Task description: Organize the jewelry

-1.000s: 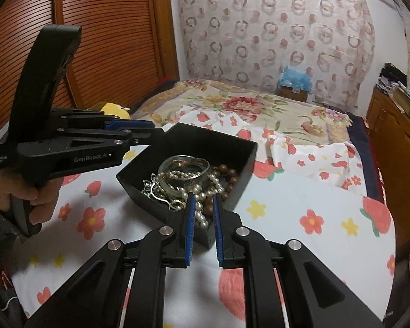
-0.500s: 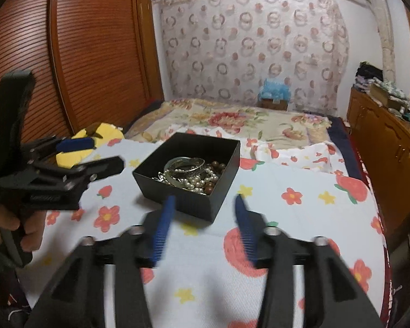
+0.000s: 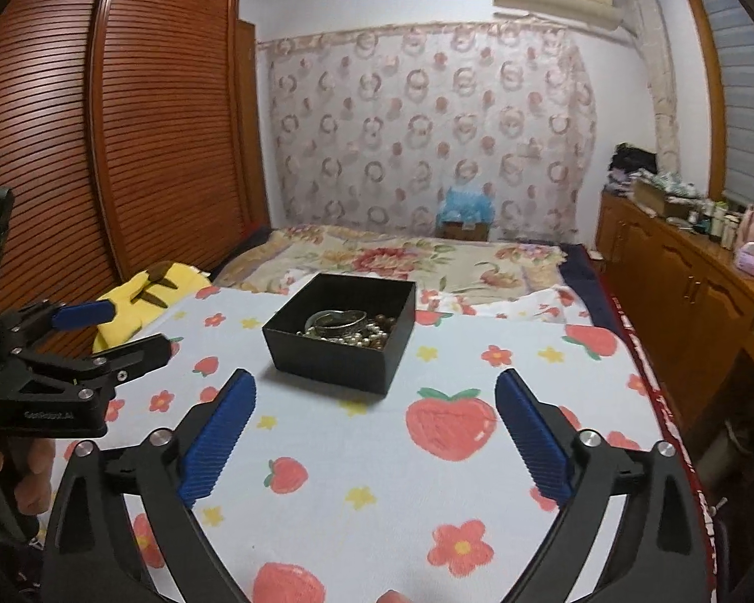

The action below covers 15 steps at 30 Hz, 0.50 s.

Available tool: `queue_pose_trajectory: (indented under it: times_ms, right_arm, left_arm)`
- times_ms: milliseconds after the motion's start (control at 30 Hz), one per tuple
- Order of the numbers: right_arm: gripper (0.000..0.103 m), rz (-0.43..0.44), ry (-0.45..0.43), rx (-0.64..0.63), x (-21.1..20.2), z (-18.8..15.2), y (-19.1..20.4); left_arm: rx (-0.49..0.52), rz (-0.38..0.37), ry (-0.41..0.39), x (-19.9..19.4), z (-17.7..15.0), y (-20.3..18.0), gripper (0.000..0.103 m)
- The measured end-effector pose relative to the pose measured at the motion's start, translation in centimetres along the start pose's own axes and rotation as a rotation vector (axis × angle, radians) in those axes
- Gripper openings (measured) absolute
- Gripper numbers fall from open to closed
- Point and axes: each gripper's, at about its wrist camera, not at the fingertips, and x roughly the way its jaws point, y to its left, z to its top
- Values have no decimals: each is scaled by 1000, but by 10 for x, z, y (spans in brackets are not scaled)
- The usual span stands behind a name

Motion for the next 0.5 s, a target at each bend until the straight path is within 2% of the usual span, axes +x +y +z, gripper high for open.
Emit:
queue_pose_trajectory:
  times_ms: [133, 500]
  right_arm:
    - [100, -11, -23, 21, -16, -5, -2]
    - [100, -14, -41, 31, -23, -9, 1]
  left_arm:
    - [1, 14, -19, -12, -6, 1, 95]
    - [-11, 23, -44, -26, -8, 4, 95]
